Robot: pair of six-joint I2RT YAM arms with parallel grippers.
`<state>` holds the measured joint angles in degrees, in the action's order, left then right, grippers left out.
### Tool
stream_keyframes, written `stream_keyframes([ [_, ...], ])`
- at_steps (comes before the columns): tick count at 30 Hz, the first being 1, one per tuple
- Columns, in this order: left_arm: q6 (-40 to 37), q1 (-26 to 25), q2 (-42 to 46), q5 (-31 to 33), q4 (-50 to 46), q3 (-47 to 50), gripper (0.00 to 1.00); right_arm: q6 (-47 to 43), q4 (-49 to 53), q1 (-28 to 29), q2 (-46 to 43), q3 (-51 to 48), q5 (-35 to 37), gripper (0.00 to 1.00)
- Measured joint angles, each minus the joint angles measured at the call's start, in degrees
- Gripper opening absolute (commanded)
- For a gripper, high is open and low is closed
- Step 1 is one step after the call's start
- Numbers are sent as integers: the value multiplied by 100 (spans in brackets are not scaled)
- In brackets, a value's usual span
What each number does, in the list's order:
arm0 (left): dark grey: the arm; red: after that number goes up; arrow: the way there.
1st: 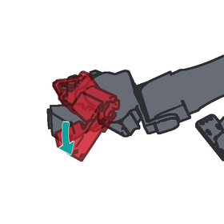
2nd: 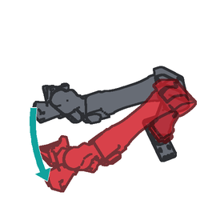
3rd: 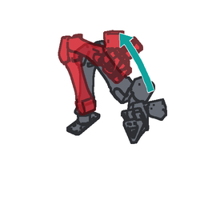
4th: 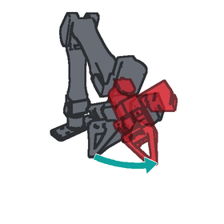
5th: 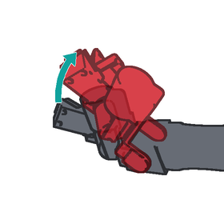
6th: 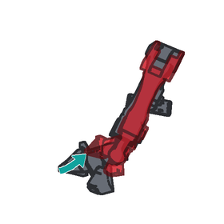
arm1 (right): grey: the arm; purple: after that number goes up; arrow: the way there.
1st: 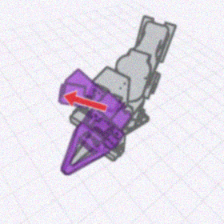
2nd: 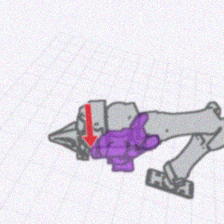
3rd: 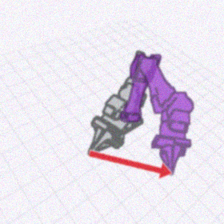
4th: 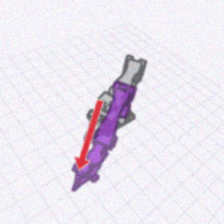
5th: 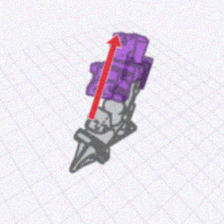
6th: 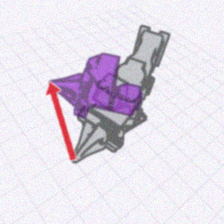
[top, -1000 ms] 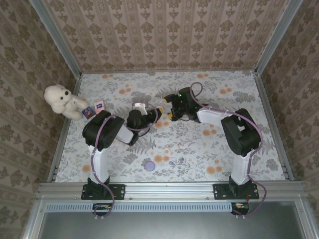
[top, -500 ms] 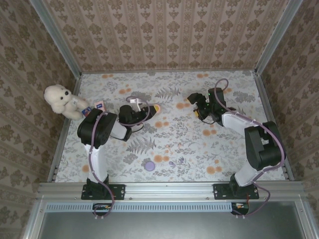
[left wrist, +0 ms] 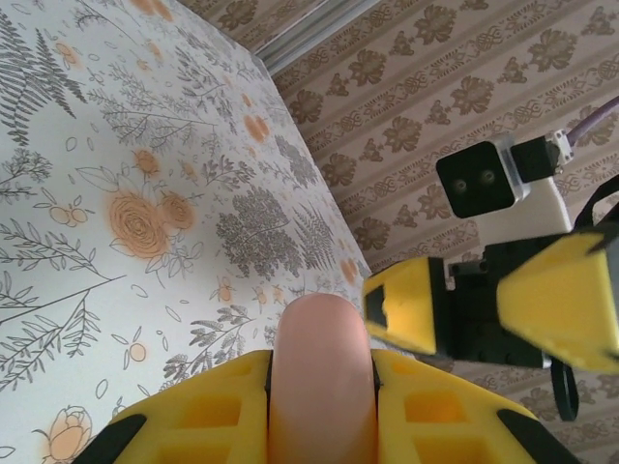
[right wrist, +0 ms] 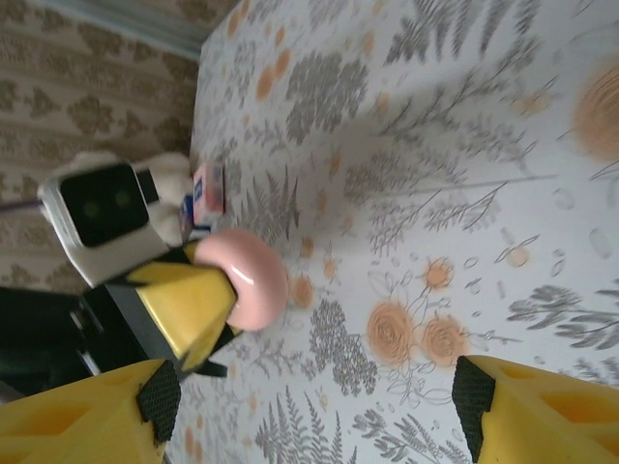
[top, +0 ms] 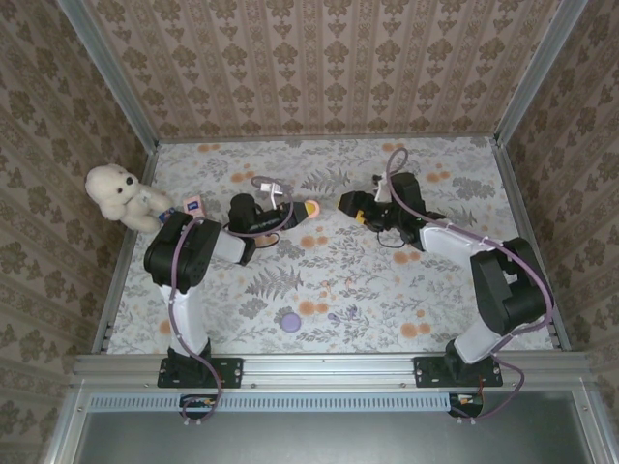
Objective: Insert wireless bluetooth earbuds into charging case
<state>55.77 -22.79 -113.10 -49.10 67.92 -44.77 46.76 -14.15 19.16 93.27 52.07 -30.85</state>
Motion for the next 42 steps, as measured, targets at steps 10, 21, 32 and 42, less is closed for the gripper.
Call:
stream_keyframes([
  [10,-271,-133,116,-83,-673,-63,8,973,-496,120,431,-17,44,80],
  [21,-2227,-846,1224,986,-2992,-284,5,3021,-610,629,761,234,621,81],
  [32,-2758,-901,1320,1648,-3539,-341,5,3641,-599,881,811,424,935,75],
  [42,-2758,-901,1320,1749,-3534,-341,5,3816,-629,918,874,424,973,70],
])
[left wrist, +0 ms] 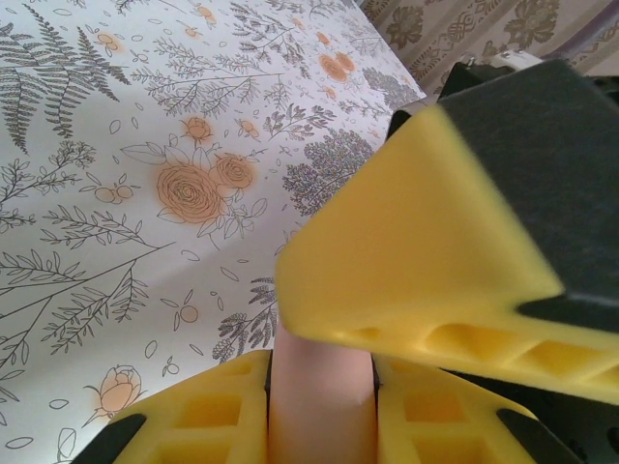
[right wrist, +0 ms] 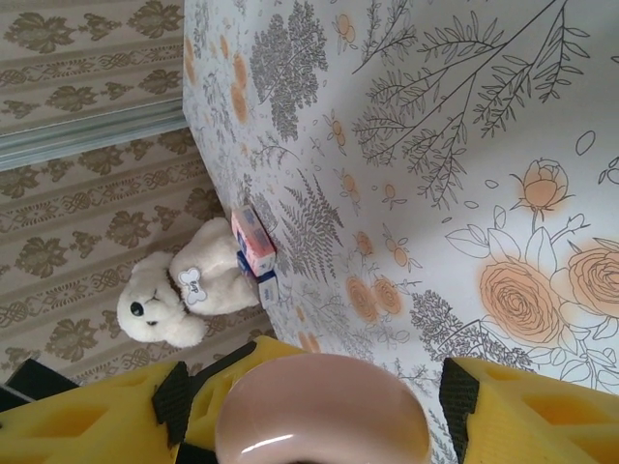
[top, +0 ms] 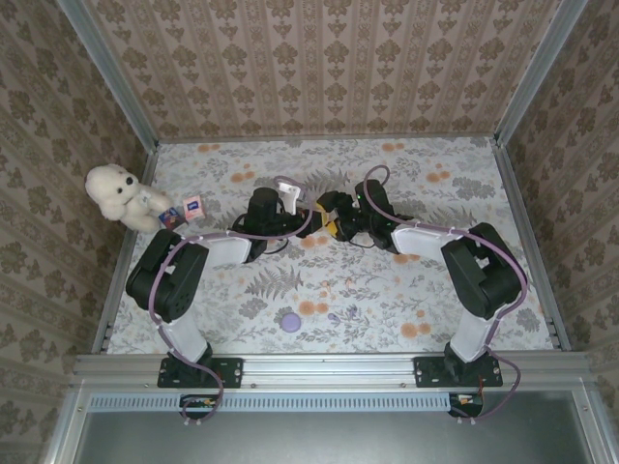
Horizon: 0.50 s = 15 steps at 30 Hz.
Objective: Insert wireless bluetooth earbuds into charging case
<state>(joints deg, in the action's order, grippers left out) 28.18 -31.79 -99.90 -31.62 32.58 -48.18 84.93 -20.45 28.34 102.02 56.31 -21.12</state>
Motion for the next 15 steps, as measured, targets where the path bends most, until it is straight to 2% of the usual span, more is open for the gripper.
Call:
stream_keyframes([
  [15,2,-2,-22,-4,31,4,5,245,-127,22,160,68,-2,55],
])
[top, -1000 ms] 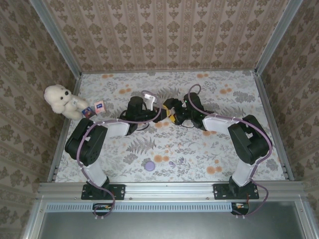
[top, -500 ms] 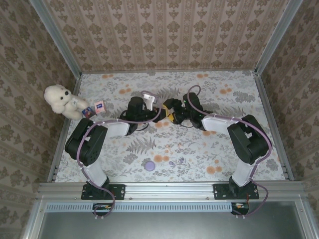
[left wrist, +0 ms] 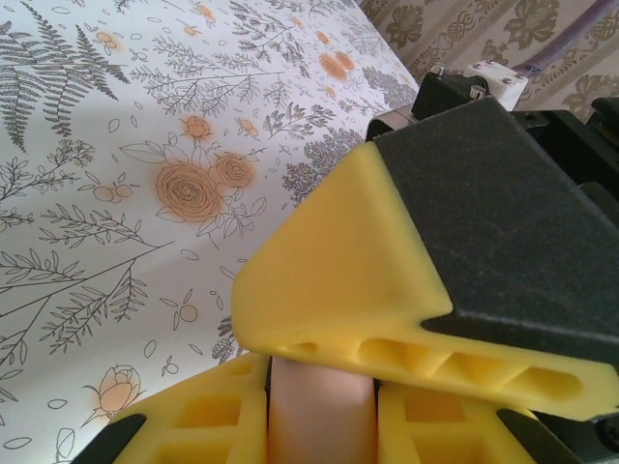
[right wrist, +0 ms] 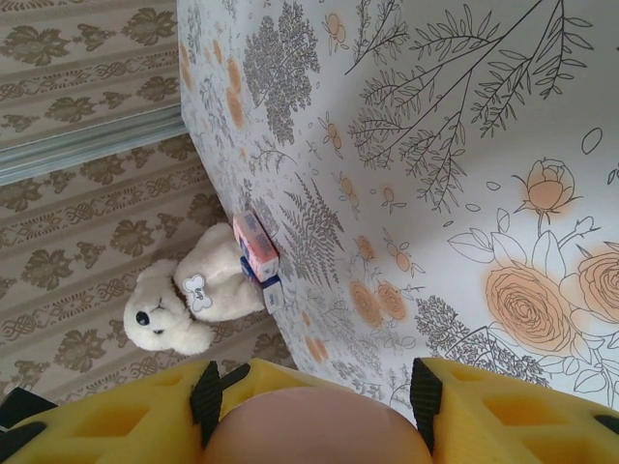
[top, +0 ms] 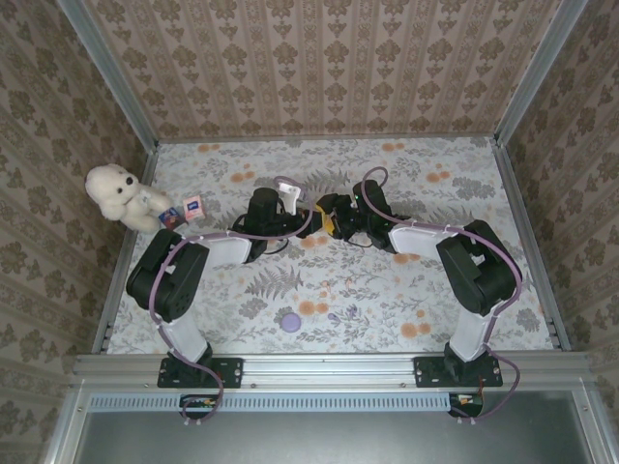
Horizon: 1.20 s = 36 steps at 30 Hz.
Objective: Insert wireless bluetooth earbuds into charging case
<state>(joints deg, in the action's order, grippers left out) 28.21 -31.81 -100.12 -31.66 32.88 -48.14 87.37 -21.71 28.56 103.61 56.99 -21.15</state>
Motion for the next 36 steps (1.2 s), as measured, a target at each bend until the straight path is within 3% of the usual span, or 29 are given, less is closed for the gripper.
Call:
stream_keyframes([
  [9,0,-4,-37,4,9,0,11,50,-4,0,48,20,22,45],
  [16,4,-2,-37,42,22,4,38,146,-46,-2,50,20,26,45],
  [20,63,42,-37,68,136,92,46,157,-85,-7,55,20,46,45],
  [26,155,149,-37,-2,393,243,45,160,-87,-22,55,20,109,45],
  [36,273,149,-37,-140,588,262,25,184,-94,-24,70,20,151,45],
])
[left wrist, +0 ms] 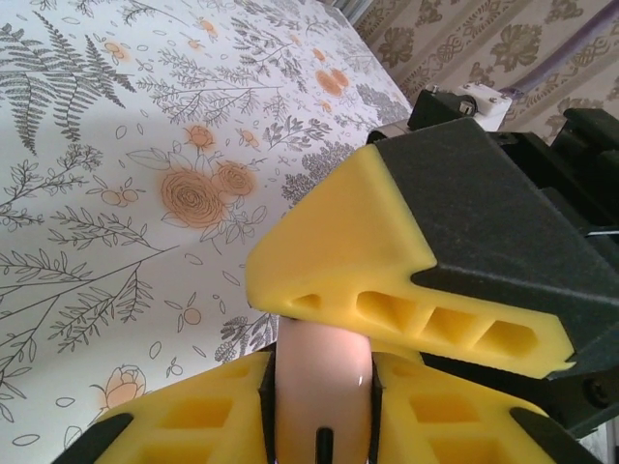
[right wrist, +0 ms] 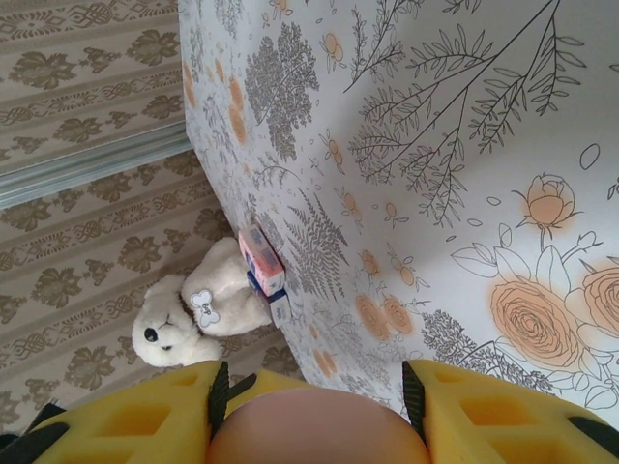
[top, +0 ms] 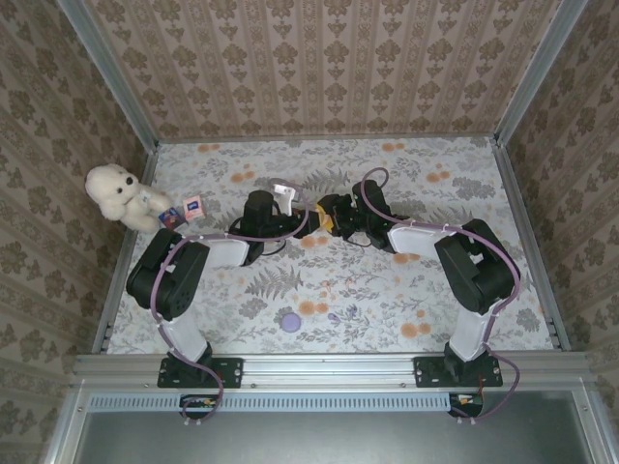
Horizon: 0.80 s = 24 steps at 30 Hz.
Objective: Insert wireless bluetooth earbuds into charging case
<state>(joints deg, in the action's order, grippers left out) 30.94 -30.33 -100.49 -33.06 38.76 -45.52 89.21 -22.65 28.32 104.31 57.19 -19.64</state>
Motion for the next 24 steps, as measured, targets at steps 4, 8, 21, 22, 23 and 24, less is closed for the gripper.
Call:
stream_keyframes([
  [4,9,0,0,4,50,20,19,37,-4,-9,2,0,0,45],
  [8,9,0,0,4,72,35,21,63,-4,-11,2,0,0,45],
  [21,33,-2,0,11,157,87,25,83,-7,-13,7,-2,-4,45],
  [22,31,-2,0,11,160,90,22,83,-9,-17,7,-4,-4,45],
  [23,35,-2,0,11,160,90,20,83,-7,-20,7,-4,-4,45],
  [24,33,-2,0,11,160,90,17,83,-9,-20,7,-9,-4,45],
])
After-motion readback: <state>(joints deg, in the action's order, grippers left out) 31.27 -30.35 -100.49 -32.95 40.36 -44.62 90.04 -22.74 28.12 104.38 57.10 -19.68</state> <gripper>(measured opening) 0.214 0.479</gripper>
